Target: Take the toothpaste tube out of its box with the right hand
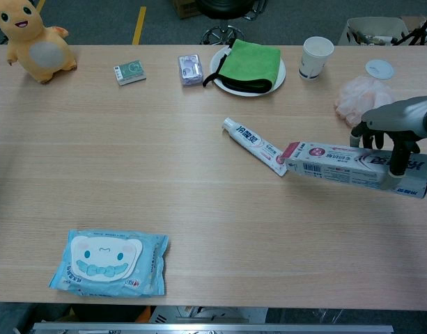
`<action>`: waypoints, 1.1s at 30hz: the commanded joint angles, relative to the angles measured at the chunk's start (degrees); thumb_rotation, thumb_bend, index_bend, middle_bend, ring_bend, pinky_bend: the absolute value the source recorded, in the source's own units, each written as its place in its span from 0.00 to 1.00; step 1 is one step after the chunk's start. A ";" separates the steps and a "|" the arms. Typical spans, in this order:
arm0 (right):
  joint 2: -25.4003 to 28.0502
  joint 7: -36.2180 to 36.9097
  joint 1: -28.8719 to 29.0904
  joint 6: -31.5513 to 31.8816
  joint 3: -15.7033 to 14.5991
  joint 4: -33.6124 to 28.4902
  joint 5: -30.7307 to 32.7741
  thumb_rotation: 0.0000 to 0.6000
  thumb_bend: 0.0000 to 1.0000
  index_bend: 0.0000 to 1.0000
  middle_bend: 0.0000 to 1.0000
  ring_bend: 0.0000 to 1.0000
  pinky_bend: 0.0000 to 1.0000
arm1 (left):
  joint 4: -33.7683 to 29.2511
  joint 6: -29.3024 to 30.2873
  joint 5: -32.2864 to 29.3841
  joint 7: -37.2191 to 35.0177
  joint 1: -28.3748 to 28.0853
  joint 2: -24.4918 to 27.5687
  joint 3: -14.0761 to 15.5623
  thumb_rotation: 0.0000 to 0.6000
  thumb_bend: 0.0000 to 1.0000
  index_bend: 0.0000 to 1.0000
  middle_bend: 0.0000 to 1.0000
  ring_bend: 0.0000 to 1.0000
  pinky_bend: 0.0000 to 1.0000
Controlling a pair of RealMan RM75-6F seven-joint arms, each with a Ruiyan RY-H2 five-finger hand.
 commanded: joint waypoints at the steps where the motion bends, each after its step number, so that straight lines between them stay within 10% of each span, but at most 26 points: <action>1: -0.10 1.42 -0.82 0.62 -0.27 -0.09 -1.81 1.00 0.00 0.17 0.21 0.14 0.48 | -0.07 0.02 0.01 0.05 -0.02 0.04 -0.02 0.88 0.25 0.07 0.00 0.09 0.27; 14: -0.49 7.64 -5.42 4.10 0.70 0.67 -11.61 1.00 0.00 0.05 0.02 0.00 0.29 | -0.43 0.09 -0.19 0.40 -0.09 0.16 -0.23 0.88 0.25 0.07 0.00 0.09 0.27; 33: -13.04 7.14 -29.93 38.07 -3.32 9.63 -44.24 1.00 0.00 0.12 0.12 0.00 0.27 | -3.25 2.30 0.42 2.97 -1.44 -0.25 -2.50 0.88 0.25 0.07 0.00 0.09 0.27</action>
